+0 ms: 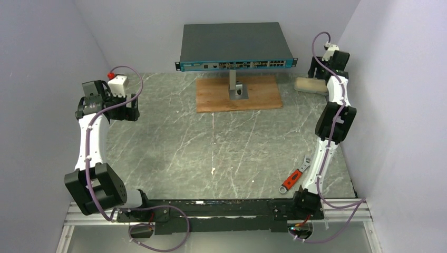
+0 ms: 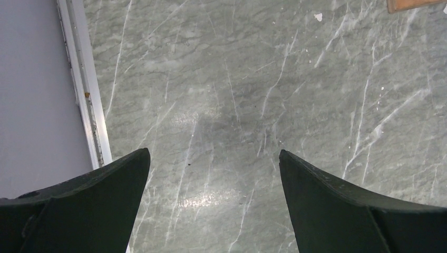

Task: Open the umbrella

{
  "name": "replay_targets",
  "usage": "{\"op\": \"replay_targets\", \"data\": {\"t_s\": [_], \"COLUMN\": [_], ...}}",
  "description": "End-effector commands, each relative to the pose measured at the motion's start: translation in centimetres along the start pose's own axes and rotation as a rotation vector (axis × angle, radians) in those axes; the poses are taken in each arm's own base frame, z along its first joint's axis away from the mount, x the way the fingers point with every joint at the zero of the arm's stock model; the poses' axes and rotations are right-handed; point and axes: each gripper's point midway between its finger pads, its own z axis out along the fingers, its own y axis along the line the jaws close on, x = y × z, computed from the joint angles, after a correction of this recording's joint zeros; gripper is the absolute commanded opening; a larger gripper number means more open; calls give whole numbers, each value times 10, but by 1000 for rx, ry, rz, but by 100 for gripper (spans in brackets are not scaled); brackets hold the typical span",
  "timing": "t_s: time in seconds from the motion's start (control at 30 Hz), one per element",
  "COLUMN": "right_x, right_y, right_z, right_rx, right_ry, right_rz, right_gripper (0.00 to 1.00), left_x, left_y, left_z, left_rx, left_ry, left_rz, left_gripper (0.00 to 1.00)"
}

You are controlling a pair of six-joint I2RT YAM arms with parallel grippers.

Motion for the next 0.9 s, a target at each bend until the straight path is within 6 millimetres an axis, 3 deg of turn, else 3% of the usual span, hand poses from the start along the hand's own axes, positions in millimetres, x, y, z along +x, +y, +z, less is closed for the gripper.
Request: {"op": "replay_targets", "data": {"t_s": [0.0, 0.33, 0.53, 0.73, 0.87], "right_x": [-28, -36, -11, 19, 34], "right_y": [-28, -42, -37, -28, -18], "right_z": [18, 58, 77, 73, 58], "right_rx": [93, 162, 164, 117, 66], "right_ry": [-144, -255, -206, -90, 17], "right_rz": [36, -11, -61, -76, -97], "right_gripper": [71, 75, 77, 73, 69], "left_x": [-10, 9, 16, 12, 4], "left_y": [0, 6, 7, 10, 15], "left_z": [-2, 2, 5, 4, 3], "left_rx": [7, -26, -33, -42, -64], "left_ry": [-17, 54, 79, 74, 60], "left_rz": [22, 20, 16, 16, 16], "left_gripper": [98, 98, 98, 98, 98]}}
